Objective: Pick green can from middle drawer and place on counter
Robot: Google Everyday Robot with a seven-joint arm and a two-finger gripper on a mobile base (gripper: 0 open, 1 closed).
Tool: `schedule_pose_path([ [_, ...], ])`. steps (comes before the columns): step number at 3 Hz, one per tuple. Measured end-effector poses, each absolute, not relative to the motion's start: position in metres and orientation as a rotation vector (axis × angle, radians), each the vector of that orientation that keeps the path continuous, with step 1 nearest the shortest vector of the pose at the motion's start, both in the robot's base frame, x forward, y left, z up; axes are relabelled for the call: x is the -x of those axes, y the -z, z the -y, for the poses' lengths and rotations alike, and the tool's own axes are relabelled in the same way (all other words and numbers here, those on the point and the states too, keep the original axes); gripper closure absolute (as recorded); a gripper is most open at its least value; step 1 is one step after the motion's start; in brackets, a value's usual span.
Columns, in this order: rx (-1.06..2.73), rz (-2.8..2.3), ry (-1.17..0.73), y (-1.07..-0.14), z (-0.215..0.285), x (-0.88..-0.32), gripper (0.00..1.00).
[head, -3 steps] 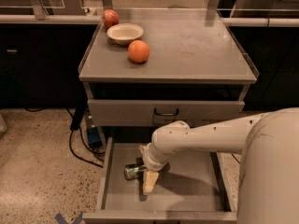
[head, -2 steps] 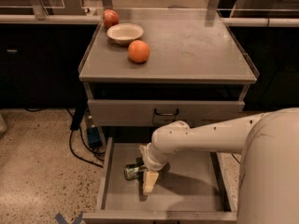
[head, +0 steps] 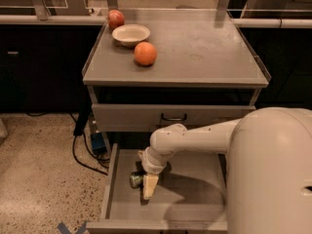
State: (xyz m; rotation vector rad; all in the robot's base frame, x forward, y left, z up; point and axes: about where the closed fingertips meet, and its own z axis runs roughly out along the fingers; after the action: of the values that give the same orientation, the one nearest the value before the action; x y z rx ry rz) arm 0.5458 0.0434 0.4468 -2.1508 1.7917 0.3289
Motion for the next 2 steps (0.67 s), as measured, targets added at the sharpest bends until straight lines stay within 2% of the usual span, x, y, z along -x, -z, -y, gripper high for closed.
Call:
schedule_pose_path([
  [2,2.171,-1.794,-0.363,-0.403,-0.057,-0.549,0.00],
])
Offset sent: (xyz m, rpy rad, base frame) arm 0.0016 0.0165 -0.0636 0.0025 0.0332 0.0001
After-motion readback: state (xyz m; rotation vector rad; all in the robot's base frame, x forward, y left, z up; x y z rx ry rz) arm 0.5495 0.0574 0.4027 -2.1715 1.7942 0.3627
